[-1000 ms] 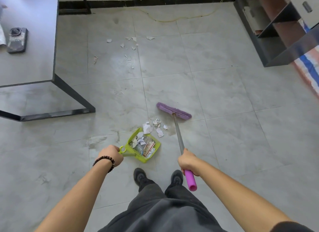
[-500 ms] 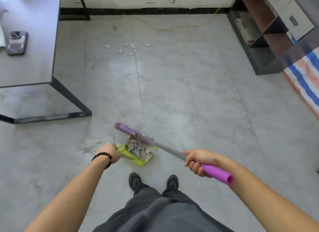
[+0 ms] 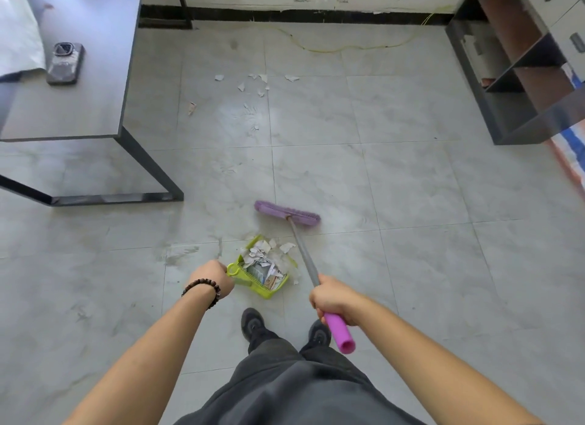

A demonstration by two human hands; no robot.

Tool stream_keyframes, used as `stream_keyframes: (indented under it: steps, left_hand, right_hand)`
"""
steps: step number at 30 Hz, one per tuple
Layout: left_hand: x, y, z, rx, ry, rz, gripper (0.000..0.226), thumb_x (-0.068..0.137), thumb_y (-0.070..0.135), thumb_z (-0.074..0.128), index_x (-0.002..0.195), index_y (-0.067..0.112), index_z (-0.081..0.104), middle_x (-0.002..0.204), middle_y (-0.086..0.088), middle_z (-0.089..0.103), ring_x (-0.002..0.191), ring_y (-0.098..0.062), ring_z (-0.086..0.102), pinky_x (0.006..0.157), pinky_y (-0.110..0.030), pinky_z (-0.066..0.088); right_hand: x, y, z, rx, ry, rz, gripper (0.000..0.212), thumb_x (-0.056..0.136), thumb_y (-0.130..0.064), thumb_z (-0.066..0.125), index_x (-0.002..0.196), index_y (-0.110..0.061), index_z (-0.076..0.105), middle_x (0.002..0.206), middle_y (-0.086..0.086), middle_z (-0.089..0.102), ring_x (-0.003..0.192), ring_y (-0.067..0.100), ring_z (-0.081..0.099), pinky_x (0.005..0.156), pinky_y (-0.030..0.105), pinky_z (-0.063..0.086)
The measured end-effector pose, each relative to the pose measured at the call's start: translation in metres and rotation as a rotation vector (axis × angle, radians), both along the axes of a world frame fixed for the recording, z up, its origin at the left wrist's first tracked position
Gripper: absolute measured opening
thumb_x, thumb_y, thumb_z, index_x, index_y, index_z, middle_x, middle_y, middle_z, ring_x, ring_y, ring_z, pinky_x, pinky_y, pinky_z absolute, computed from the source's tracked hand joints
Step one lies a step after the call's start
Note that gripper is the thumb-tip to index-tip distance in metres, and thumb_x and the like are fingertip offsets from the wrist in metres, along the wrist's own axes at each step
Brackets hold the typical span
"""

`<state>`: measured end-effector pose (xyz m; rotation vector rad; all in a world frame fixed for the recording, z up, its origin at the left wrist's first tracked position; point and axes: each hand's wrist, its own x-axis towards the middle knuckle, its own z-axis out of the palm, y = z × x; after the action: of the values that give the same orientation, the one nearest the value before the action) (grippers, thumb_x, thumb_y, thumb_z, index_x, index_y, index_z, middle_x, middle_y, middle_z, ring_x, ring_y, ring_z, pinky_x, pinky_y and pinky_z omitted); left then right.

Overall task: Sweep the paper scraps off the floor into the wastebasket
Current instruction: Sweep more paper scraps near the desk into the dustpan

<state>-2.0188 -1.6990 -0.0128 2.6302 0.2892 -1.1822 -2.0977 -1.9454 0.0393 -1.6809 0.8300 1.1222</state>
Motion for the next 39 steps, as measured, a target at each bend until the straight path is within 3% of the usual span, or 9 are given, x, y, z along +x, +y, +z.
stream_keyframes:
  steps: [5,8,10,14,19,21,29,32,39]
  left_hand:
    - [0.005,-0.003,0.000,0.015,-0.002,-0.032,0.019,0.085,0.016,0.052,0.090,0.014,0.070,0.071,-0.002,0.061,0.063,-0.020,0.056,0.054,-0.023,0.041]
    - [0.007,-0.005,-0.002,0.026,-0.002,-0.042,0.019,0.082,0.015,0.052,0.089,0.015,0.070,0.072,-0.002,0.063,0.062,-0.020,0.057,0.054,-0.023,0.043]
    - [0.006,-0.005,-0.001,0.037,0.003,-0.054,0.019,0.082,0.016,0.052,0.089,0.015,0.070,0.072,-0.002,0.063,0.061,-0.019,0.057,0.052,-0.022,0.042]
    - [0.004,-0.001,0.001,0.037,0.011,-0.058,0.018,0.084,0.020,0.053,0.088,0.017,0.070,0.068,0.000,0.060,0.058,-0.019,0.053,0.050,-0.020,0.039]
    - [-0.005,0.005,0.002,0.028,0.023,-0.030,0.015,0.084,0.018,0.053,0.079,0.021,0.066,0.063,0.001,0.055,0.056,-0.021,0.049,0.050,-0.021,0.036]
    - [-0.009,0.010,-0.001,0.020,0.026,-0.010,0.014,0.083,0.016,0.053,0.080,0.021,0.066,0.065,0.000,0.058,0.058,-0.021,0.051,0.050,-0.021,0.037]
    - [-0.019,0.022,-0.013,0.050,0.017,0.025,0.032,0.078,0.019,0.057,0.107,0.024,0.069,0.079,-0.002,0.065,0.062,-0.018,0.056,0.050,-0.022,0.039]
    - [-0.022,0.020,-0.011,0.039,0.018,0.008,0.022,0.079,0.015,0.054,0.093,0.023,0.068,0.066,0.003,0.057,0.062,-0.019,0.056,0.050,-0.021,0.038]
    - [-0.009,0.018,-0.005,-0.002,0.007,0.011,0.011,0.080,0.018,0.054,0.081,0.025,0.063,0.066,0.003,0.058,0.063,-0.019,0.057,0.050,-0.022,0.039]
  right_hand:
    - [-0.038,0.001,0.017,0.112,0.115,-0.058,0.045,0.083,0.003,0.038,0.124,-0.015,0.044,0.065,0.005,0.048,0.036,0.007,0.044,0.037,0.019,0.039]
    - [-0.032,-0.027,0.036,0.201,0.168,-0.231,0.064,0.088,0.004,0.039,0.148,-0.017,0.034,0.053,-0.001,0.043,0.033,0.004,0.039,0.032,0.015,0.033]
    - [-0.022,-0.054,0.050,0.285,0.223,-0.404,0.067,0.090,0.002,0.041,0.152,-0.019,0.029,0.048,-0.005,0.039,0.031,0.003,0.037,0.028,0.014,0.031]
    - [-0.011,-0.096,0.071,0.437,0.220,-0.663,0.047,0.092,-0.002,0.042,0.129,-0.029,0.049,0.048,-0.007,0.036,0.031,0.003,0.037,0.025,0.015,0.032]
    - [-0.009,-0.087,0.068,0.343,0.085,-0.564,0.058,0.091,0.002,0.039,0.137,-0.034,0.039,0.047,-0.007,0.035,0.031,0.003,0.035,0.028,0.013,0.030]
    - [-0.012,-0.071,0.063,0.277,0.006,-0.452,0.060,0.090,0.004,0.039,0.141,-0.027,0.037,0.048,-0.005,0.038,0.033,0.003,0.035,0.031,0.013,0.031]
    - [-0.035,-0.012,0.027,0.119,0.019,-0.267,0.032,0.085,0.004,0.040,0.116,-0.003,0.043,0.065,0.006,0.047,0.040,0.008,0.043,0.038,0.020,0.040]
    - [-0.042,0.004,0.037,0.204,0.090,-0.316,0.015,0.088,0.005,0.040,0.095,-0.008,0.044,0.060,0.005,0.045,0.041,0.009,0.043,0.036,0.019,0.039]
    - [-0.019,-0.013,0.061,0.412,0.264,-0.545,0.025,0.089,-0.002,0.044,0.067,-0.015,0.043,0.047,-0.004,0.043,0.033,0.005,0.042,0.030,0.015,0.036]
